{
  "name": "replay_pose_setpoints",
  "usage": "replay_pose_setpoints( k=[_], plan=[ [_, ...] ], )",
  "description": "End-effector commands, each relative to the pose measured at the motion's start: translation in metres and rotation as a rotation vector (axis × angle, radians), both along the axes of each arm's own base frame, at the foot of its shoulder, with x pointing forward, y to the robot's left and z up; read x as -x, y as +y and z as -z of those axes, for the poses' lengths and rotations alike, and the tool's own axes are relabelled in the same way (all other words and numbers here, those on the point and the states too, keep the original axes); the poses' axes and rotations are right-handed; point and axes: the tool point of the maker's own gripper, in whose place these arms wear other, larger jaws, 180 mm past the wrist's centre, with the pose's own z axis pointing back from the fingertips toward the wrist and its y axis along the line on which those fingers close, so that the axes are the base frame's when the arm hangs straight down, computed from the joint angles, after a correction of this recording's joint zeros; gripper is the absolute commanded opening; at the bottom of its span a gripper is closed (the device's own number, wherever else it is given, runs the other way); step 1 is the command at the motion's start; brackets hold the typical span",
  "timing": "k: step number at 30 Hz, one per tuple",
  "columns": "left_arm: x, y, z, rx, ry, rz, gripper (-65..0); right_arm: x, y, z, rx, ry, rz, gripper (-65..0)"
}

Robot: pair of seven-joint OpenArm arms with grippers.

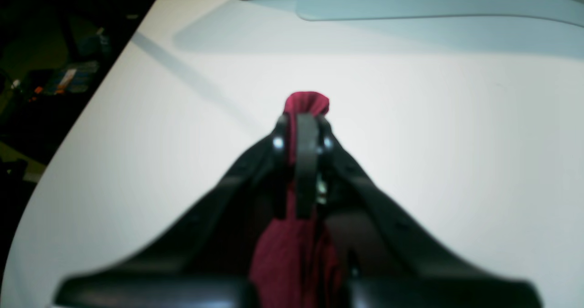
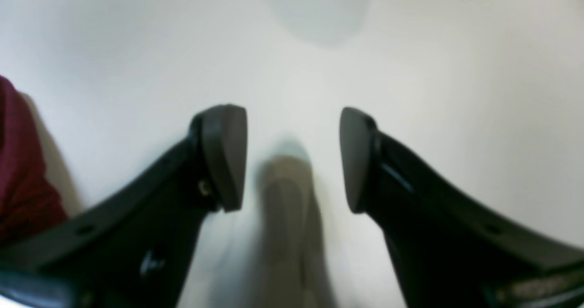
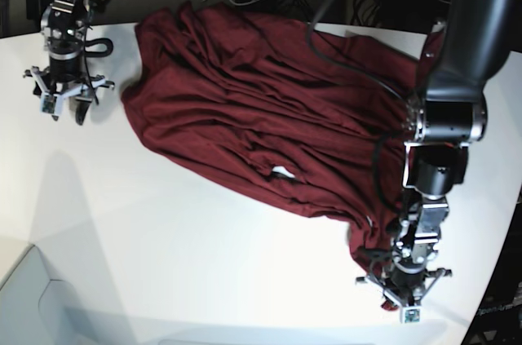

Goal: Layout the t-shirt on the table in an organized manner, then fold the t-shirt properly
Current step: 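Grasp the shirt hem with the left gripper and pull it away from the body, then grasp the shirt with both grippers and pull it flat across the table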

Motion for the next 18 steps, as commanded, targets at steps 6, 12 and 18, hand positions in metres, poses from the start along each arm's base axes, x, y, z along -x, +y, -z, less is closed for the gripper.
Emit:
replay_pose_setpoints(
  k=[6,12,18],
  plan=[
    [-0.027,0.006,-0.073,-0.009,-0.157,-0.005,-50.8,-0.002,-0.002,-0.011,0.016,-0.039,-0.010,-32.1],
    [-0.027,0.004,-0.071,-0.008,-0.154,-0.004,-31.0,-0.004,-0.001,-0.020,0.027,-0.057,-0.018,-32.0],
    [-0.020,0.002,-0.051,-0.004,-0.119,-0.003,-30.7,-0.005,0.000,-0.027,0.036,-0.074,-0.023,-31.9]
  ],
)
